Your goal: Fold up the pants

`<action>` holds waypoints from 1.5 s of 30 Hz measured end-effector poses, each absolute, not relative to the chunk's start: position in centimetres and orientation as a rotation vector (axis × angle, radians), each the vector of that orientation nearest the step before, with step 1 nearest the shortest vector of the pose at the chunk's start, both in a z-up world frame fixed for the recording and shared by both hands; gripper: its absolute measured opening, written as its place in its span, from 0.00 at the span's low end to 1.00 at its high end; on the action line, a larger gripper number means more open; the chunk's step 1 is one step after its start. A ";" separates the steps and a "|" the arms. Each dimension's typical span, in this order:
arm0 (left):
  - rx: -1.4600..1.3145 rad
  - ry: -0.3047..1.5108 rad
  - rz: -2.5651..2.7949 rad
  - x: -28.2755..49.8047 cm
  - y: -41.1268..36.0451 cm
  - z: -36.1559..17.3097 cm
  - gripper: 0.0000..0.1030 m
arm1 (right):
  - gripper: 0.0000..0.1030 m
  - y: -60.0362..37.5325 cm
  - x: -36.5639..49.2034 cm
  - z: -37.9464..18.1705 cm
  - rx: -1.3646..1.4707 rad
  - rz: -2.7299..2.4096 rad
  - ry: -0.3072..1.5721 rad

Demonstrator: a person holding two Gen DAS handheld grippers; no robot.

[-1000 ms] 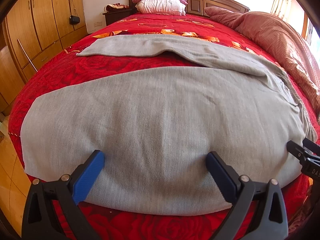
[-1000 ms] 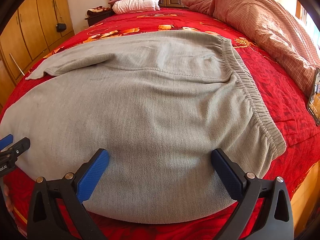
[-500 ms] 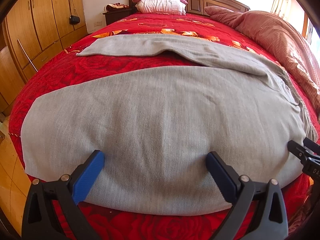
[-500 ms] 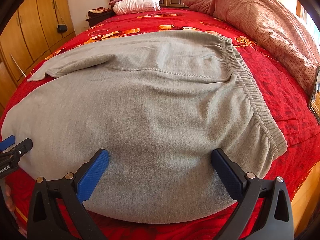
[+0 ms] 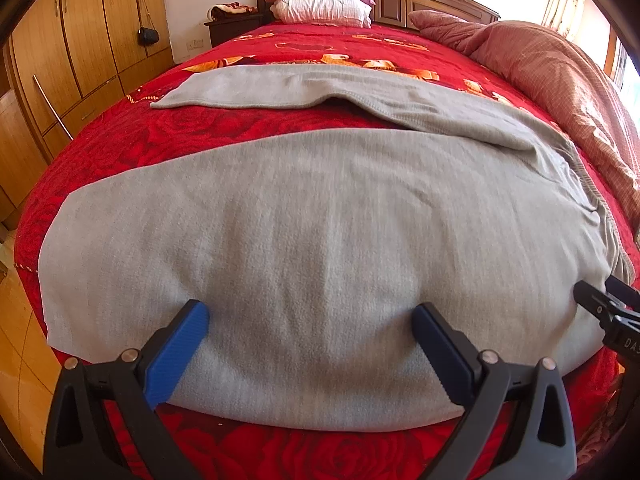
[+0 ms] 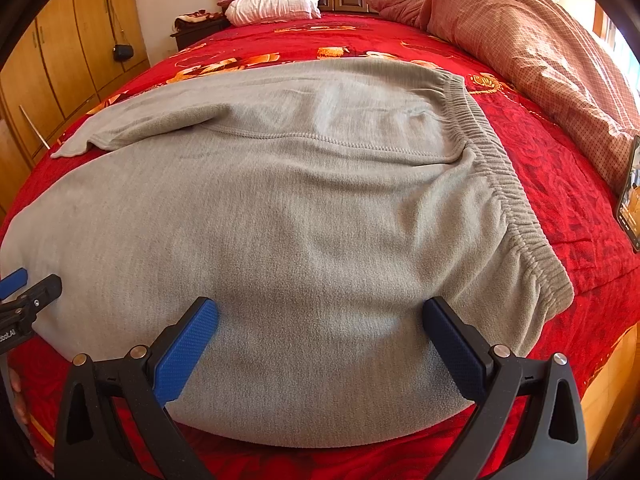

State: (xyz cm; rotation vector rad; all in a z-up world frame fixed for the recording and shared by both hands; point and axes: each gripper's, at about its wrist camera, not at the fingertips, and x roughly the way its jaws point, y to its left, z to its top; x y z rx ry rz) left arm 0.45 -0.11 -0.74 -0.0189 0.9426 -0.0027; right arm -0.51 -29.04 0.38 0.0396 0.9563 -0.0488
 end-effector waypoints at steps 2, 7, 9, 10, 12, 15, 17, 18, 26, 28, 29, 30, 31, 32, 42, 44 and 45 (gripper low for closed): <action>-0.019 0.942 -0.002 0.4 -0.1 -0.7 1.00 | 1.00 -29.0 -0.5 0.4 0.040 -0.048 0.957; -0.019 0.948 -0.001 0.5 -0.2 -0.8 1.00 | 1.00 -29.0 -0.5 0.4 0.032 -0.050 0.960; -0.019 0.953 0.000 0.5 -0.2 -0.7 1.00 | 1.00 -28.9 -0.6 0.4 0.026 -0.051 0.962; -0.017 0.954 0.001 0.5 -0.3 -0.7 1.00 | 1.00 -28.9 -0.6 0.4 0.023 -0.052 0.963; -0.017 0.956 0.000 0.5 -0.2 -0.7 1.00 | 1.00 -28.9 -0.6 0.4 0.021 -0.052 0.963; -0.022 0.958 -0.001 0.5 -0.1 -0.7 1.00 | 1.00 -28.7 -0.8 0.6 0.019 -0.054 0.960; -0.021 0.960 -0.001 0.5 -0.1 -0.7 1.00 | 1.00 -28.7 -1.1 0.7 0.015 -0.054 0.955; -0.018 0.962 -0.001 0.5 -0.1 -0.7 1.00 | 1.00 -28.7 -1.3 0.8 0.014 -0.055 0.953; 0.017 0.969 0.007 -0.2 -0.6 -0.2 1.00 | 1.00 -28.9 -1.8 1.7 0.035 -0.029 0.964; 0.005 0.979 -0.002 -0.1 -0.4 0.0 1.00 | 1.00 -29.1 -1.6 2.1 0.049 -0.019 0.977; 0.001 0.985 -0.007 0.1 -0.3 0.1 1.00 | 1.00 -29.2 -1.6 2.2 0.055 -0.013 0.982; 0.000 0.989 -0.013 0.2 -0.2 0.3 1.00 | 0.99 -29.3 -1.5 2.4 0.062 -0.006 0.985; 0.002 0.992 -0.018 0.3 -0.2 0.5 1.00 | 0.98 -29.4 -1.4 2.6 0.068 0.001 0.988; 0.008 0.994 -0.027 0.6 -0.1 0.7 1.00 | 0.97 -29.4 -1.2 2.9 0.073 0.008 0.991; 0.060 0.966 -0.106 3.3 -1.0 4.3 1.00 | 0.96 -31.0 1.5 7.3 0.076 0.028 0.911; 0.079 0.949 -0.110 4.5 -1.3 5.0 1.00 | 0.96 -31.5 2.5 7.7 0.069 0.026 0.910; 0.086 0.941 -0.112 5.2 -1.5 5.4 1.00 | 0.96 -31.7 3.0 7.8 0.067 0.026 0.913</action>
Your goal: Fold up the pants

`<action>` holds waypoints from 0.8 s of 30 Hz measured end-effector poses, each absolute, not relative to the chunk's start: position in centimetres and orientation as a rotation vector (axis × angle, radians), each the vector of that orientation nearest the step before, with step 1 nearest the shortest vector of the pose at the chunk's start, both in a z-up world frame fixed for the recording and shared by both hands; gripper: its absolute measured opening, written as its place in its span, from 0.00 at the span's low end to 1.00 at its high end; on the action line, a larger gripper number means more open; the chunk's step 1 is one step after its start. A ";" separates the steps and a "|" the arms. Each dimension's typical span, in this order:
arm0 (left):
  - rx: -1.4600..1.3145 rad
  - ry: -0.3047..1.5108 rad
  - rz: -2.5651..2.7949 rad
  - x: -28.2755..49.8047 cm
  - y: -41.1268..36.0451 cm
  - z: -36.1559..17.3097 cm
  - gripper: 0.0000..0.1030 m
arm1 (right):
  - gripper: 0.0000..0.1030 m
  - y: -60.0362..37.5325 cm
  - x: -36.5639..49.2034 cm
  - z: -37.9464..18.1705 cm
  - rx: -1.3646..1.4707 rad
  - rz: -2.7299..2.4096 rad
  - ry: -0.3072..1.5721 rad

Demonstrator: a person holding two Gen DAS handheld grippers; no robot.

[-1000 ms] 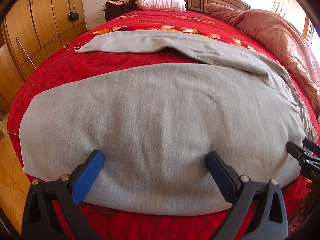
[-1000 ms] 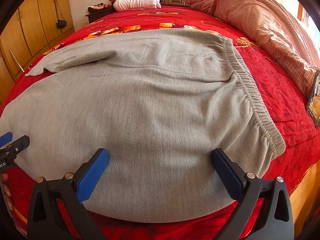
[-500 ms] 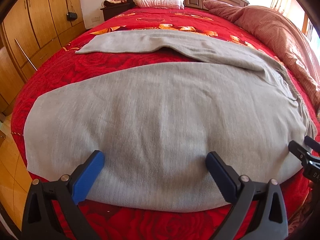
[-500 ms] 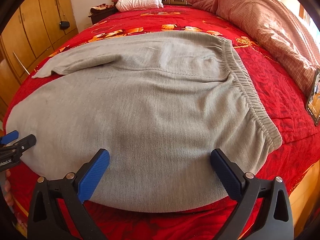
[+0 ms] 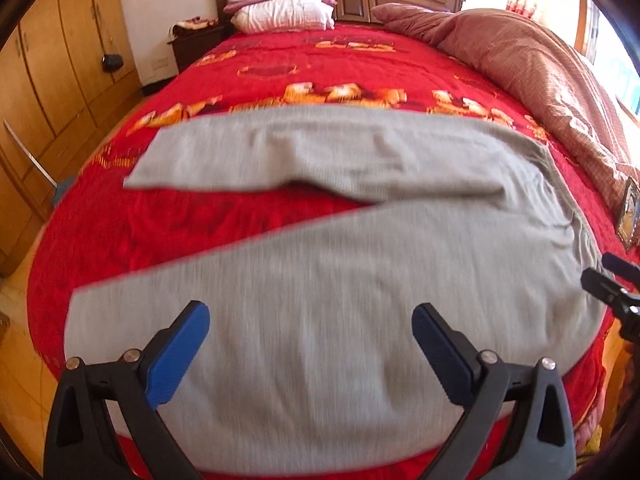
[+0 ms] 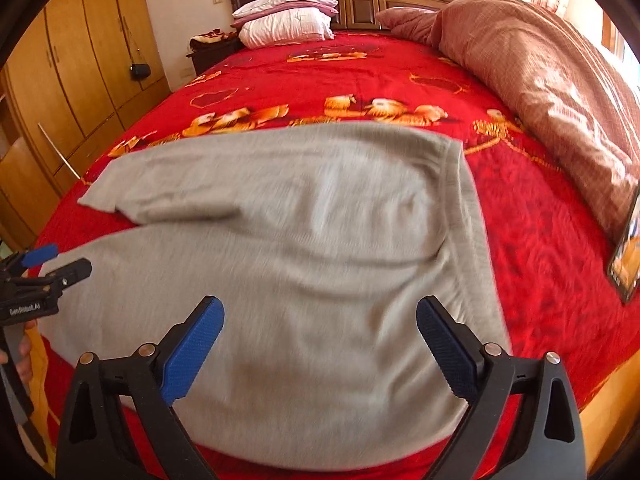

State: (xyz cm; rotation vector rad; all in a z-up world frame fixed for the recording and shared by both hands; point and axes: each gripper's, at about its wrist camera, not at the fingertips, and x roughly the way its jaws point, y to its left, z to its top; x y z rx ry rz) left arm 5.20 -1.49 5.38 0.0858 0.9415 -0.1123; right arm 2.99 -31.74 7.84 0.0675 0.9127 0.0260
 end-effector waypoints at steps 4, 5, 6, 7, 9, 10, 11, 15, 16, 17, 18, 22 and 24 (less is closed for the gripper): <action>0.102 0.920 -0.145 7.9 -2.4 6.6 1.00 | 0.96 -33.6 5.4 8.4 0.087 0.036 0.931; 0.118 0.913 -0.153 8.7 -2.8 6.8 1.00 | 0.96 -34.0 5.9 8.4 0.095 0.034 0.932; 0.140 0.907 -0.167 9.5 -3.3 7.0 1.00 | 0.96 -34.6 6.5 8.5 0.104 0.024 0.934; 0.160 0.904 -0.178 10.2 -3.7 7.1 1.00 | 0.96 -35.1 7.1 8.5 0.112 0.017 0.935; 0.206 0.892 -0.198 11.7 -4.7 7.2 1.00 | 0.96 -36.1 8.2 8.5 0.131 0.003 0.942; 0.229 0.885 -0.212 12.6 -5.3 7.2 1.00 | 0.96 -36.3 8.5 8.5 0.138 0.001 0.943; 0.241 0.883 -0.223 13.3 -5.6 7.1 1.00 | 0.96 -36.8 9.2 8.5 0.148 -0.001 0.946; 0.280 0.893 -0.273 16.2 -7.2 6.8 1.00 | 0.96 -38.1 11.8 8.3 0.158 0.006 0.980; 0.288 0.894 -0.283 16.8 -7.5 6.8 1.00 | 0.96 -38.2 12.2 8.2 0.158 0.006 0.986; 0.301 0.895 -0.295 17.5 -7.9 6.7 1.00 | 0.96 -38.6 13.1 8.1 0.158 0.002 0.999; 0.313 0.896 -0.302 18.0 -8.3 6.6 1.00 | 0.96 -38.8 13.5 8.0 0.160 0.000 1.004; 0.348 0.922 -0.353 20.5 -9.7 6.1 1.00 | 0.96 -39.7 16.1 7.8 0.166 -0.007 1.020; 0.358 0.932 -0.377 21.6 -10.3 5.8 1.00 | 0.96 -39.9 17.5 7.6 0.159 -0.010 1.032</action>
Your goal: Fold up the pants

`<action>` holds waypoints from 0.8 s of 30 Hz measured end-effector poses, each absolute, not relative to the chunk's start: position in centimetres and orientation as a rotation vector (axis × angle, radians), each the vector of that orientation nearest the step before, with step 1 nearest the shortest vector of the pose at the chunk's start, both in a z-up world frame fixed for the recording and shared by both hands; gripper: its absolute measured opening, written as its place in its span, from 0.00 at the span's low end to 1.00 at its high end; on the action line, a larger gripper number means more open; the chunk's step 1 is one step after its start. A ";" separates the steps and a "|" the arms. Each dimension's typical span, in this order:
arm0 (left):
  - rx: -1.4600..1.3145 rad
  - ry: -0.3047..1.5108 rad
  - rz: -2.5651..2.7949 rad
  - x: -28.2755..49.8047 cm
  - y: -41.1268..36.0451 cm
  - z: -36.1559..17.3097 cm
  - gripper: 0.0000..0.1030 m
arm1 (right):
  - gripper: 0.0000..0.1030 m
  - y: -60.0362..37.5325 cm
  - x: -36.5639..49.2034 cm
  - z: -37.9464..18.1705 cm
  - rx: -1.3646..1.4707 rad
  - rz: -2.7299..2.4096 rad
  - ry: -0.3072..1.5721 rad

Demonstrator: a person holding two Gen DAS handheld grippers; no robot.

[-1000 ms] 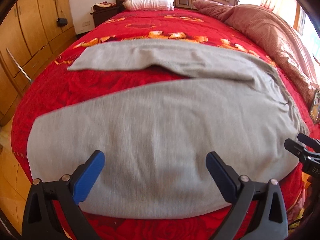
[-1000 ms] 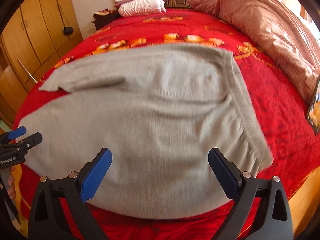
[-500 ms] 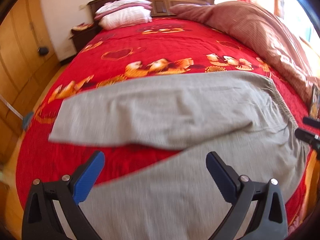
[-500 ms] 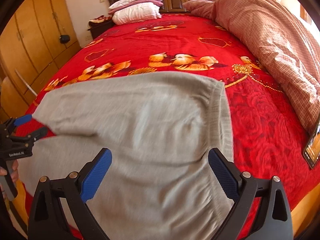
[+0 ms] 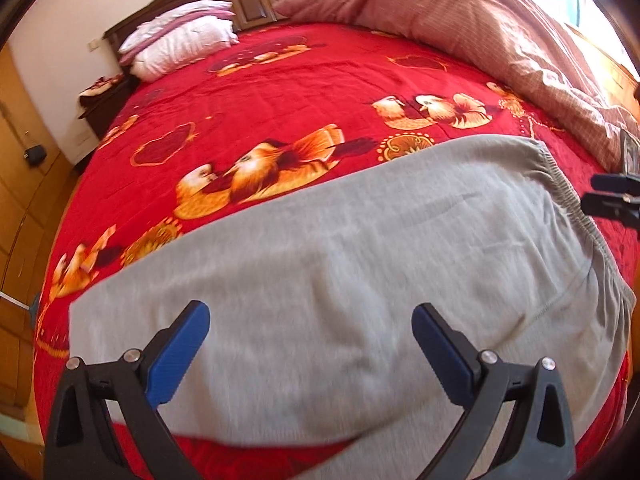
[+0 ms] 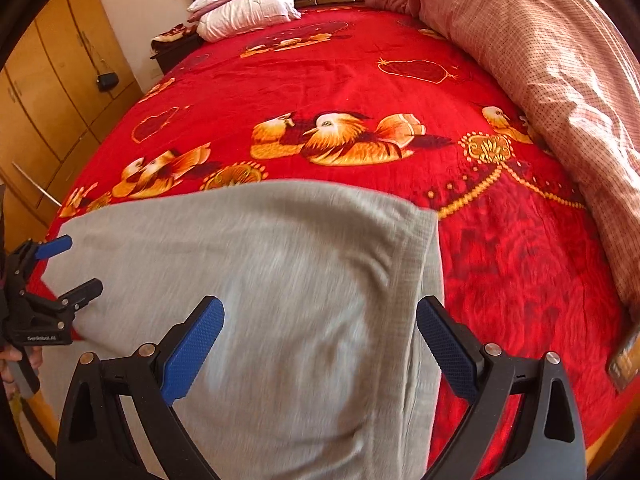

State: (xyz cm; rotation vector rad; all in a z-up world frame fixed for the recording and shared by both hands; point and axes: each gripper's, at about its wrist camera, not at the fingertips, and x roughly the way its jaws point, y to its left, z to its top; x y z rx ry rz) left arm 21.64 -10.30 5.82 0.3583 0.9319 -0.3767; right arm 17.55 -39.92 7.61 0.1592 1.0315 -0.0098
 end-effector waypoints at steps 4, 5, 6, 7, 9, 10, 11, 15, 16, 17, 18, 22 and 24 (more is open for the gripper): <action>0.381 0.952 -0.399 24.1 -11.1 5.1 1.00 | 0.96 -40.2 20.4 7.0 0.128 -0.005 1.065; 0.387 0.960 -0.401 24.9 -11.3 4.9 1.00 | 0.96 -40.3 21.4 6.8 0.107 -0.002 1.076; 0.391 0.966 -0.405 25.6 -11.3 4.7 1.00 | 0.96 -40.4 22.1 6.7 0.094 0.000 1.083; 0.394 0.970 -0.412 26.3 -11.3 4.6 1.00 | 0.96 -40.4 22.6 6.6 0.087 0.004 1.088; 0.404 0.986 -0.441 27.8 -11.3 4.4 1.00 | 0.96 -40.6 24.0 6.2 0.074 0.018 1.106; 0.410 0.998 -0.455 28.7 -11.2 4.2 1.00 | 0.96 -40.6 24.7 6.0 0.067 0.021 1.115; 0.419 1.014 -0.466 29.7 -11.1 4.1 1.00 | 0.96 -40.6 25.4 5.8 0.052 0.013 1.124; 0.462 1.049 -0.458 33.1 -10.5 3.2 1.00 | 0.96 -40.3 27.6 4.5 0.004 0.014 1.164; 0.479 1.049 -0.449 33.8 -10.3 3.0 1.00 | 0.96 -40.1 28.0 4.1 -0.004 0.026 1.177; 0.493 1.050 -0.452 34.4 -10.2 2.7 1.00 | 0.96 -39.9 28.2 3.8 -0.013 0.036 1.187; 0.501 1.056 -0.463 35.0 -9.9 2.3 1.00 | 0.96 -39.8 28.4 3.3 -0.023 0.048 1.197; 0.488 1.087 -0.549 35.9 -9.2 1.1 1.00 | 0.96 -39.2 29.2 1.7 -0.076 0.074 1.223; 0.439 1.113 -0.577 36.6 -8.6 0.5 1.00 | 0.97 -39.1 29.6 1.6 -0.077 0.085 1.211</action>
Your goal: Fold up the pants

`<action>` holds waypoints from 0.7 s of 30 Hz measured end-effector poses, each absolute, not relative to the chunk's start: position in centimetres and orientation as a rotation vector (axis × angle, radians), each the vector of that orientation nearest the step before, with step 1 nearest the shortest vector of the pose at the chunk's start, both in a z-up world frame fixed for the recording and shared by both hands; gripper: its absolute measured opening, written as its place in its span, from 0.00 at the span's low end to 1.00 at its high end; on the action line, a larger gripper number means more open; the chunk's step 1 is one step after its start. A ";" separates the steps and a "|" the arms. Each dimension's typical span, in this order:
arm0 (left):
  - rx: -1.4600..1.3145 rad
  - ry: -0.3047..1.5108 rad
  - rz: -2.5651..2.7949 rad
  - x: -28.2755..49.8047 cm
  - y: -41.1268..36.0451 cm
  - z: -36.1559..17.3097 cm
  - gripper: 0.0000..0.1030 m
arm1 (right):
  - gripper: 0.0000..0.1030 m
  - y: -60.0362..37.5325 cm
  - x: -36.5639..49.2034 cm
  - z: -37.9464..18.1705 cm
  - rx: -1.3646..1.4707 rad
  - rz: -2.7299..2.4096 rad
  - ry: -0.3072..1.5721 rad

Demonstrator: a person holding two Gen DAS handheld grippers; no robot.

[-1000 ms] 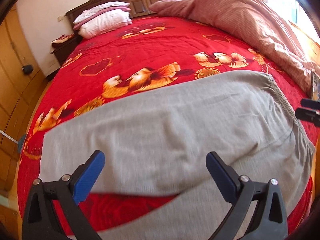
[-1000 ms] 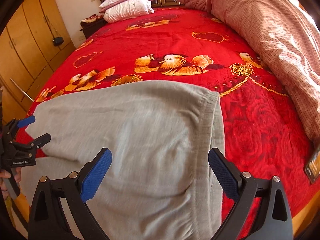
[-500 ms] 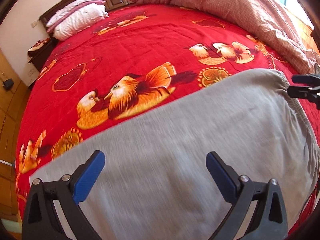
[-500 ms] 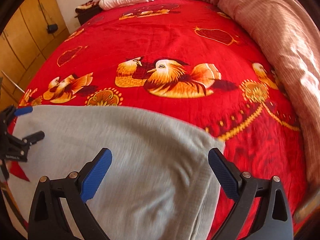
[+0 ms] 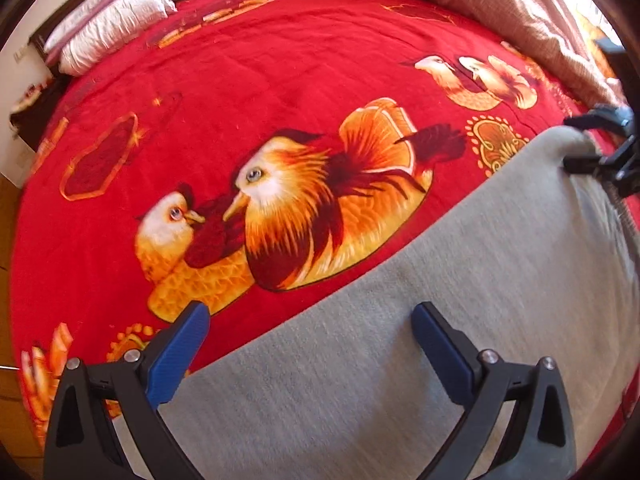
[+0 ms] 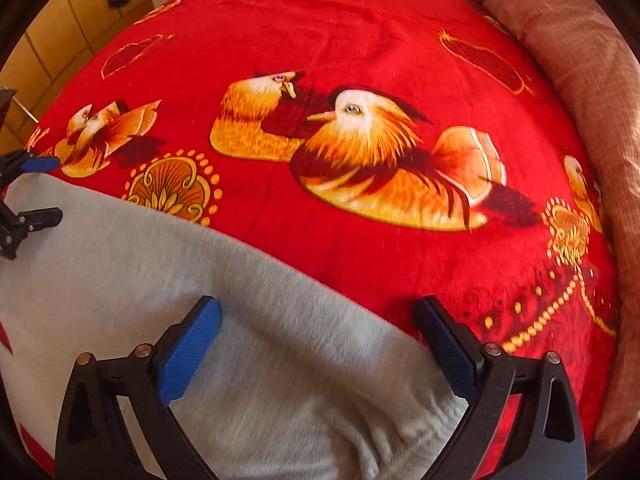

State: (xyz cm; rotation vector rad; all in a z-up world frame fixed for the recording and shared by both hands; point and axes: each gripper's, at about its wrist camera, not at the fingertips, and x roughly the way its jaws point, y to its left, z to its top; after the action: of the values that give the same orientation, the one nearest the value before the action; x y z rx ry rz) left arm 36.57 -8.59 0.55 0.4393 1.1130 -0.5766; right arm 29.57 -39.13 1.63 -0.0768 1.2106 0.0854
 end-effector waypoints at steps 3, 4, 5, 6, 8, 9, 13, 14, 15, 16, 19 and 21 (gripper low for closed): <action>0.330 1.160 -0.605 37.7 -7.3 -0.1 1.00 | 0.98 -39.2 30.1 1.5 -0.062 0.098 1.214; 0.350 1.146 -0.615 37.5 -7.3 -0.1 1.00 | 0.94 -39.3 30.2 1.7 -0.065 0.104 1.220; 0.363 1.137 -0.613 37.4 -7.3 -0.1 1.00 | 0.84 -39.1 30.2 1.9 -0.073 0.124 1.218; 0.364 1.136 -0.602 37.2 -7.4 -0.1 1.00 | 0.76 -38.8 30.0 2.3 -0.088 0.147 1.212; 0.363 1.147 -0.592 37.1 -7.4 0.0 1.00 | 0.22 -38.3 29.5 3.1 -0.085 0.207 1.209; 0.364 1.152 -0.593 37.1 -7.4 0.0 0.98 | 0.11 -38.1 29.2 3.4 -0.061 0.232 1.219; 0.394 1.132 -0.607 35.9 -8.2 0.6 0.83 | 0.06 -36.8 27.3 4.8 -0.063 0.277 1.187; 0.411 1.123 -0.597 35.5 -8.4 0.9 0.81 | 0.06 -36.5 26.4 5.4 -0.063 0.294 1.171; 0.429 1.113 -0.582 35.2 -8.8 1.0 0.79 | 0.06 -36.3 25.6 5.9 -0.061 0.309 1.159; 0.460 1.091 -0.559 34.7 -9.2 1.3 0.78 | 0.06 -36.2 24.5 6.7 -0.062 0.326 1.144; 0.540 1.027 -0.520 33.6 -10.1 2.0 0.78 | 0.06 -35.7 22.1 8.2 -0.092 0.361 1.123; 0.611 0.977 -0.510 32.6 -10.7 2.1 0.78 | 0.06 -35.5 20.3 8.9 -0.108 0.392 1.123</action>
State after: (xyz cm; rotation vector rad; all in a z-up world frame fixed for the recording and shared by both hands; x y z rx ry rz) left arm 32.63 -10.71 2.08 0.6107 0.9771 -0.5101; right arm 20.26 -35.52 8.91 -0.1077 1.1231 0.3916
